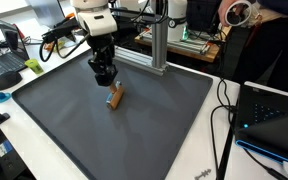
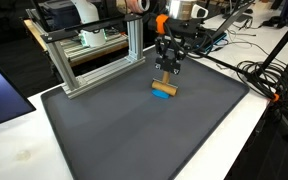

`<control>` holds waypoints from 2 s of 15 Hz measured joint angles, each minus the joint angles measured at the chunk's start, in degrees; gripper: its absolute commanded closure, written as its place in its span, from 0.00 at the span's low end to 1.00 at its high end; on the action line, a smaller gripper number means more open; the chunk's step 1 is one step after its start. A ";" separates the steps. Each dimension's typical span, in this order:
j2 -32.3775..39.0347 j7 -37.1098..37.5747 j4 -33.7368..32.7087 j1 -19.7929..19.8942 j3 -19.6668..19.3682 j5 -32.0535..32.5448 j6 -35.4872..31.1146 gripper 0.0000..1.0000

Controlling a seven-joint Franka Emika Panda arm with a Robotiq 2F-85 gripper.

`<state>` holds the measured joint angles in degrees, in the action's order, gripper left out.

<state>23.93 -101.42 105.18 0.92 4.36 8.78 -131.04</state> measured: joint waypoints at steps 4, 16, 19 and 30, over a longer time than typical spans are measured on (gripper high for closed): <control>0.20 0.29 -0.46 0.08 -0.27 -0.13 0.28 0.78; 3.60 0.29 -3.67 2.74 -5.74 6.40 -2.45 0.78; 5.07 0.29 -5.47 3.30 -6.75 7.89 -2.83 0.78; 4.21 3.23 -6.10 3.44 -5.52 6.37 1.43 0.78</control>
<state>28.14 -98.18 99.08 4.36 -1.16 15.15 -129.60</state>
